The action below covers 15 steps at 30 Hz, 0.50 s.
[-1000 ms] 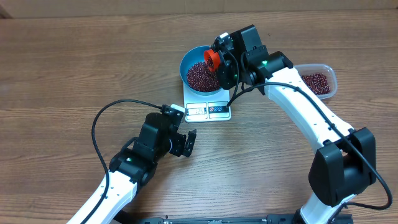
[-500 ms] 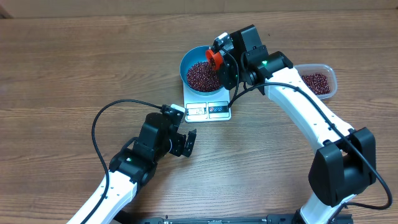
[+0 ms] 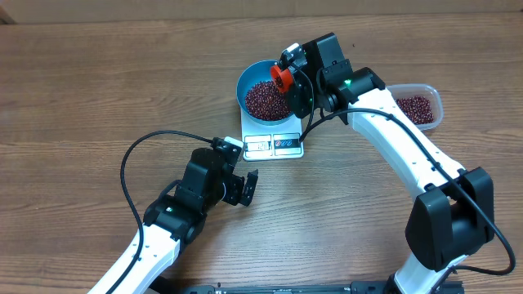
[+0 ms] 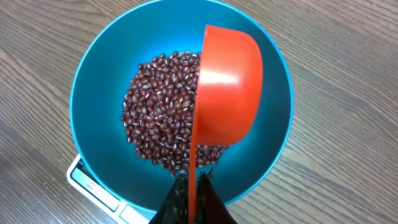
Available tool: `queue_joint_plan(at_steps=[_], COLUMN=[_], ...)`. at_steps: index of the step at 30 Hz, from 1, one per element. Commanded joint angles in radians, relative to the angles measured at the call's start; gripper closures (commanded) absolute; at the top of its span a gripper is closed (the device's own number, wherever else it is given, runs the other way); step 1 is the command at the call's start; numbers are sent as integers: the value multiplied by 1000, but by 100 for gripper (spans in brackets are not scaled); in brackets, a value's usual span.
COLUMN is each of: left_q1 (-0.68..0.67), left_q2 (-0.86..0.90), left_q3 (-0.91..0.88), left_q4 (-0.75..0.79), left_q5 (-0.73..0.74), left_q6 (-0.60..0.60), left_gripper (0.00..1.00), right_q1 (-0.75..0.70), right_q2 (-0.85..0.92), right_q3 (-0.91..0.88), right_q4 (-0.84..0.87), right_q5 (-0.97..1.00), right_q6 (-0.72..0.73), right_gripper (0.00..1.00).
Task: Scoop item into bowl and weigh 150g on scale
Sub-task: 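Tip the red scoop with the right gripper to pour beans into the bowl, then move the empty scoop with the right gripper back to the bean container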
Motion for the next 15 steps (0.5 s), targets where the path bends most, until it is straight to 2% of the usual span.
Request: queue_joint_plan(at_steps=[1,15], left_q1=[4,4], left_q2=[6,6], left_q3=[-4,-4], left_q4=[0,1], left_q5=[-7,-7], left_q6=[-14,-14], left_gripper=[0,0], right_q1=[2,2], right_q2=[1,0], right_q3=[28,28], right_q4=[10,51], right_q5=[16,40], right_q6=[-12,-151], right_gripper=[96,96])
